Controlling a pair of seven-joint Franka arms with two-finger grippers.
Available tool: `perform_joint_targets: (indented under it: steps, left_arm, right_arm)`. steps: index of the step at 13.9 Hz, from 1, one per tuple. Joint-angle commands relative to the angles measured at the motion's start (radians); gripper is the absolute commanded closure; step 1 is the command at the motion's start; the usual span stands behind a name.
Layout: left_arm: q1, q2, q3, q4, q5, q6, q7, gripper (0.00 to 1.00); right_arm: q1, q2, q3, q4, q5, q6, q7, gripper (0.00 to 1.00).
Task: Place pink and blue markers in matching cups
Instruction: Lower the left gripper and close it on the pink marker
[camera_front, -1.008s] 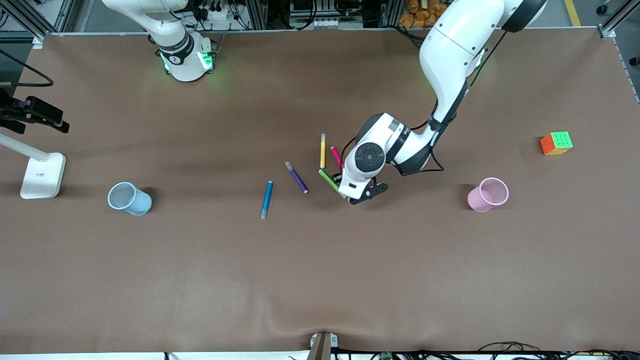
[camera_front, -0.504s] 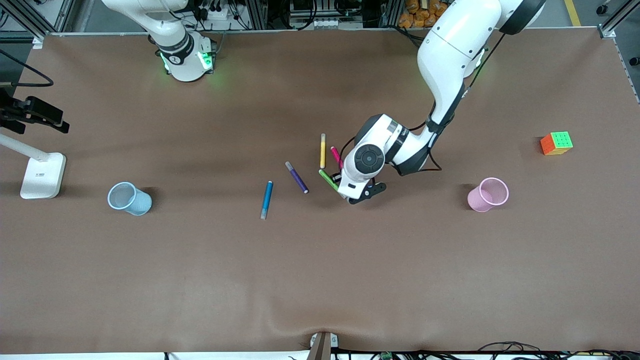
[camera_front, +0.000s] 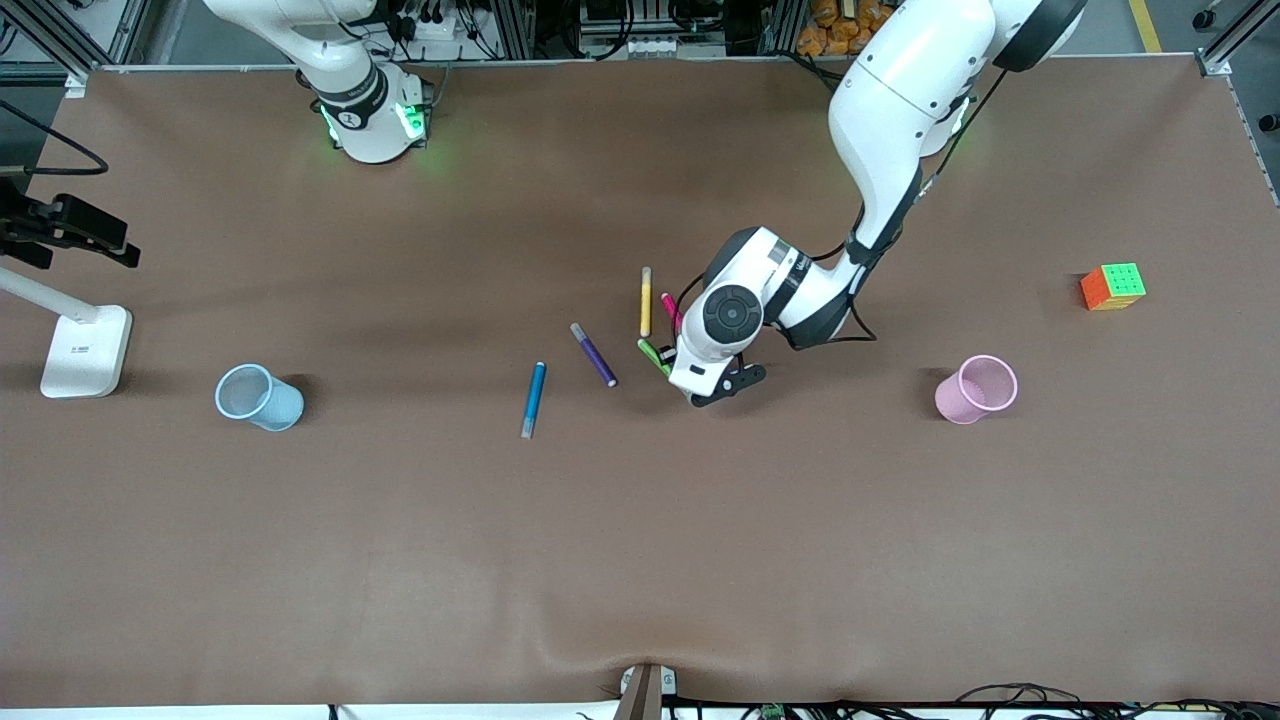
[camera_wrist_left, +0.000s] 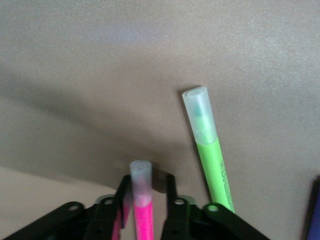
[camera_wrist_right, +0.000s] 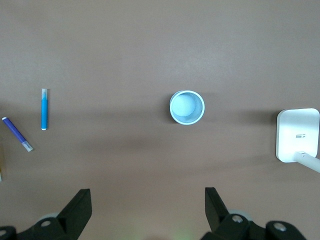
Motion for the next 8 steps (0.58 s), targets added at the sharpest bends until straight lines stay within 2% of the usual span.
perform_joint_targets:
  steps: [1, 4, 8]
  left_arm:
    - [0.002, 0.003, 0.008, 0.011, -0.014, 0.001, -0.020, 1.00]
    - [0.004, 0.002, 0.009, 0.007, -0.014, 0.000, -0.015, 1.00]
    - [0.031, -0.076, 0.019, 0.005, -0.001, -0.105, -0.010, 1.00]
  right_arm:
    - [-0.004, 0.009, 0.002, 0.018, 0.013, -0.005, 0.007, 0.00]
    - [-0.003, 0.009, 0.002, 0.018, 0.013, -0.005, 0.007, 0.00]
    - [-0.003, 0.014, 0.004, 0.018, 0.013, -0.005, 0.007, 0.00]
